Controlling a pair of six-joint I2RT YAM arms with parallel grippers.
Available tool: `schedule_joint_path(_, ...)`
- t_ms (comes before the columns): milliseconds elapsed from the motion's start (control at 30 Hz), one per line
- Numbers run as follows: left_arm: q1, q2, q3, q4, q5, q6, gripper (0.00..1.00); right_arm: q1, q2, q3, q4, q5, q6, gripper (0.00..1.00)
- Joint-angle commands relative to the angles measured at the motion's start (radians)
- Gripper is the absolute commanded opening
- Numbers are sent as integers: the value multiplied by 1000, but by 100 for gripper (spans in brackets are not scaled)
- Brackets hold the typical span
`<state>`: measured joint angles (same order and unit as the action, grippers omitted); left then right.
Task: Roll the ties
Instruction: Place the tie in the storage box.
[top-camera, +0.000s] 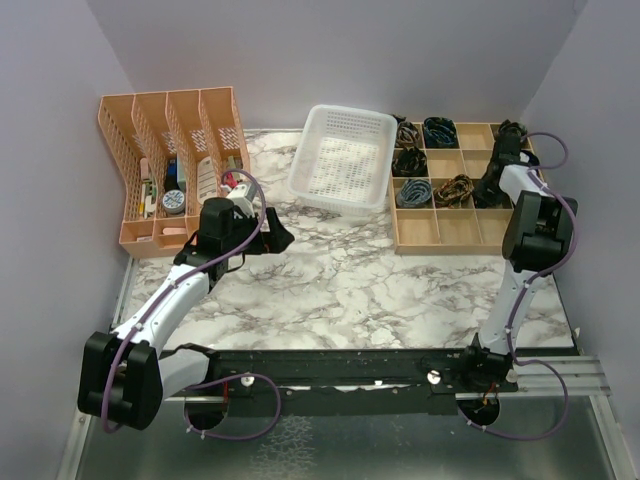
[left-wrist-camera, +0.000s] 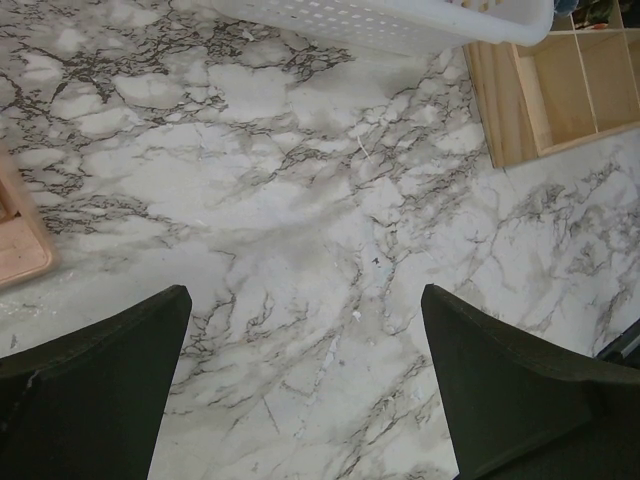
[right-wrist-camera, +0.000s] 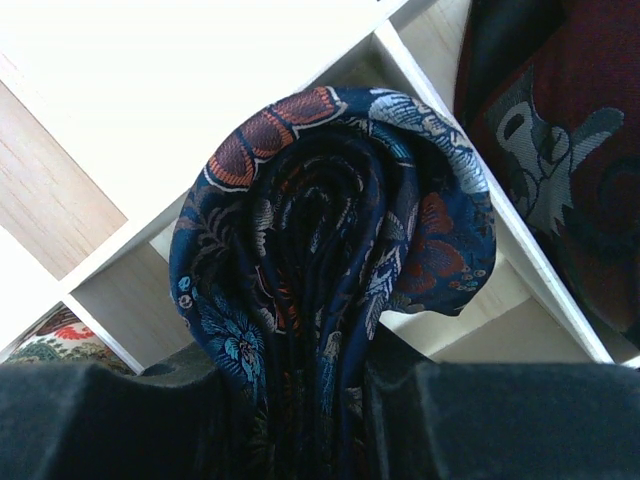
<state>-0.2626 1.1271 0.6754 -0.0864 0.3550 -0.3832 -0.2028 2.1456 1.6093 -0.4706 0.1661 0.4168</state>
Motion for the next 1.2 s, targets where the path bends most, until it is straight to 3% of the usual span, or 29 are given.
schedule_joint_path(0,8,-7,-4,36,30,-2,99,23,-28,-18,-117,-89,15,1)
schedule_joint_path(300,8,9,-5,51,40,-3,99,62,-61,-62,-119,46,72,0)
schedule_joint_path(433,10,13,-7,55,42,-3,99,64,-94,-93,-70,-29,85,0)
schedule_joint_path(800,11,28,-6,53,61,-3,99,44,70,14,-114,-137,22,2)
schedule_joint_path(967,11,34,-5,53,63,-2,99,18,39,25,-106,-204,18,26)
schedule_joint_path(1067,11,37,-6,55,66,-3,99,14,13,57,-130,-205,6,51)
schedule_joint_path(1167,12,41,-7,59,72,-3,99,15,-6,83,-157,-181,-3,69)
